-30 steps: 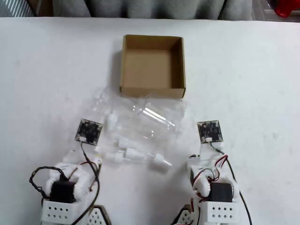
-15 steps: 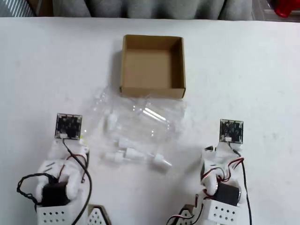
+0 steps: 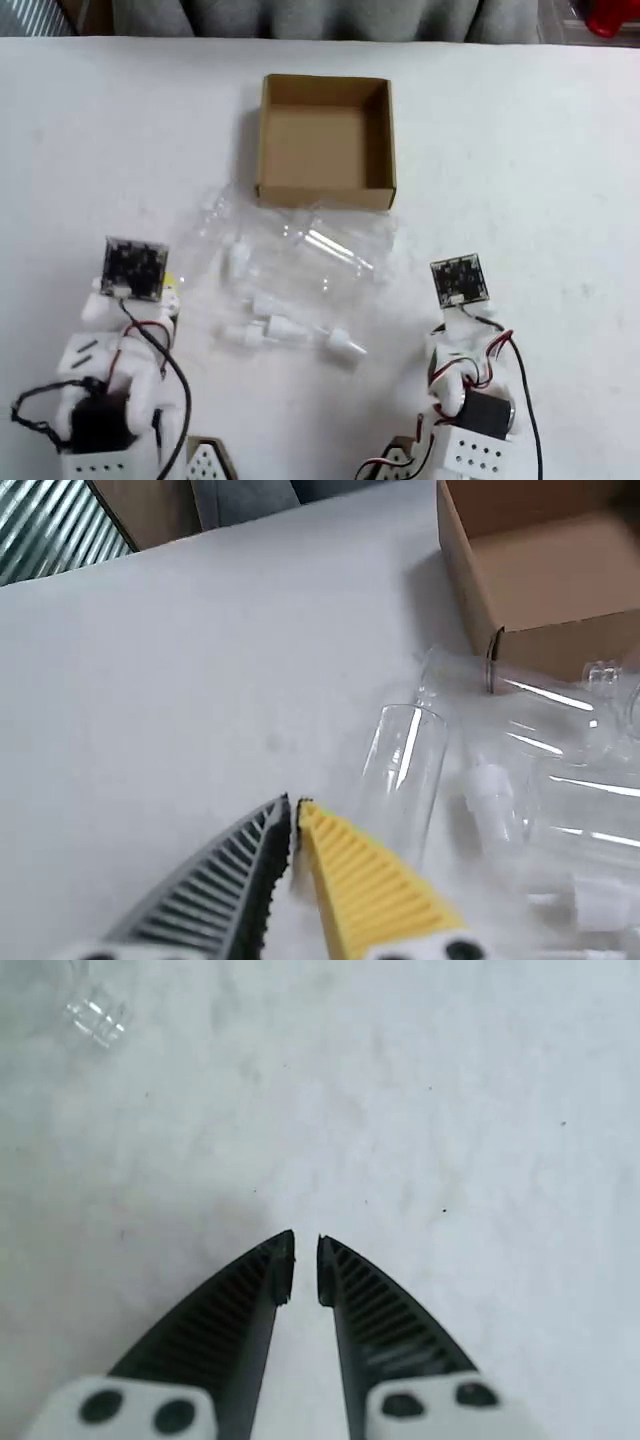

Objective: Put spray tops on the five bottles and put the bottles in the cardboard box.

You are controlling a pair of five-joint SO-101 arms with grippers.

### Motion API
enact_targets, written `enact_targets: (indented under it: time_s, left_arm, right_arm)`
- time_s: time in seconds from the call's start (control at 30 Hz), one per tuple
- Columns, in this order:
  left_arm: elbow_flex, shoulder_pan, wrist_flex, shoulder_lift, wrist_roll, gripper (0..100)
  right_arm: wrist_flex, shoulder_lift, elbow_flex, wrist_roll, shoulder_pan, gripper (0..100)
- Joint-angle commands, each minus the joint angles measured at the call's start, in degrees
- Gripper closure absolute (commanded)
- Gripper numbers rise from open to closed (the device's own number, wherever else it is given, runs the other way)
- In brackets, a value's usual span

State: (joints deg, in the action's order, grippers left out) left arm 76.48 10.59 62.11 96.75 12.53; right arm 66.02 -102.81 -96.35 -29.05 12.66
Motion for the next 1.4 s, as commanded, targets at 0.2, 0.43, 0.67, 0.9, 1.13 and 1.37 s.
enact_targets:
  time_s: [0.2, 0.43, 0.67, 0.9, 1.13, 1.37]
  left_arm:
    - [-21.5, -1.2, -2.4, -42.5, -0.8, 98]
    - [-28.1, -6.5, -4.0, -58.7, -10.1, 92]
    - [-26.3, -12.5, -2.5, -59.7, -11.9, 88]
    - [-13.3, -16.8, -15.4, -60.0, -6.4, 95]
    - [-11.6, -12.0, -14.0, -64.1, -6.3, 98]
    - [-19.4, -0.2, -15.7, -78.7, -6.3, 98]
  right_arm:
    - [0.6, -0.3, -0.5, -0.5, 0.5, 97.8]
    - [0.6, -0.3, -0.5, -0.6, 0.4, 97.8]
    - [0.6, -0.3, -0.5, -0.6, 0.4, 97.8]
    - [0.6, -0.2, -0.5, -0.6, 0.4, 97.8]
    - [0.6, -0.2, -0.5, -0.6, 0.4, 97.8]
    - [0.6, -0.2, -0.5, -0.6, 0.4, 97.8]
